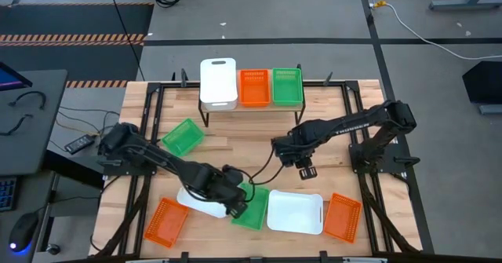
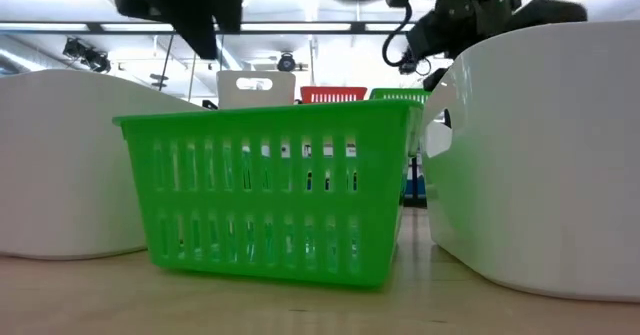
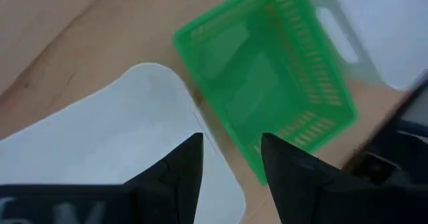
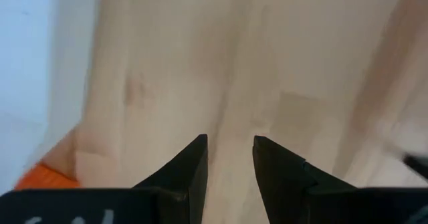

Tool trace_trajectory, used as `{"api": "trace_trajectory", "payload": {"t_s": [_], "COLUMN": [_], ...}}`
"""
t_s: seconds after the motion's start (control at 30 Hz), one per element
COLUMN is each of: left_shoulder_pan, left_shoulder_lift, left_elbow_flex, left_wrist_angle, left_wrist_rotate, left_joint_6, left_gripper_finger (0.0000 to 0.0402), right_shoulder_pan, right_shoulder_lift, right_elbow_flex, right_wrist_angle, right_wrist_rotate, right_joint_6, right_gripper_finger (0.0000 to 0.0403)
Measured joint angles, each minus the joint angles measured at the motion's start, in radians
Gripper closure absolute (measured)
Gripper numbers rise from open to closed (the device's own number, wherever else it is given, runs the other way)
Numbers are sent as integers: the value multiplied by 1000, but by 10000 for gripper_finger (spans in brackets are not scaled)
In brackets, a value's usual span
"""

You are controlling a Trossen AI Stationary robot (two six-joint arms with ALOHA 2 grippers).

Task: Stack baskets on shelf by color
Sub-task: Stack the left white bin on top of the white bin on the shelf

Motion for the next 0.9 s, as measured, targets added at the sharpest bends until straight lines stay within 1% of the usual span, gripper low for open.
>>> {"api": "trace_trajectory", "payload": {"t_s": [0.17,0.23,0.33,0.47,0.57,0.73,0.9], "left_shoulder_pan": [-1,-2,-1,-11,-19,-21,-21], "left_shoulder_lift": [78,102,125,132,128,118,116], "left_elbow_flex": [15,15,17,16,15,16,16], "left_wrist_angle": [-90,-91,-15,104,102,97,155], "left_wrist_rotate": [5,4,-7,-30,-32,-34,-35], "left_joint_6": [-87,-112,-125,-152,-178,-195,-208], "left_gripper_finger": [241,241,241,241,241,241,241], "right_shoulder_pan": [-2,6,23,39,45,46,46], "right_shoulder_lift": [0,0,0,0,-4,-38,-100], "right_elbow_flex": [0,0,0,0,0,0,0], "right_wrist_angle": [-46,-66,-88,-161,-199,-202,-204], "right_wrist_rotate": [4,4,-5,-22,-22,-22,-21], "right_joint_6": [25,24,23,20,21,16,22], "right_gripper_finger": [279,279,279,279,279,279,279]}}
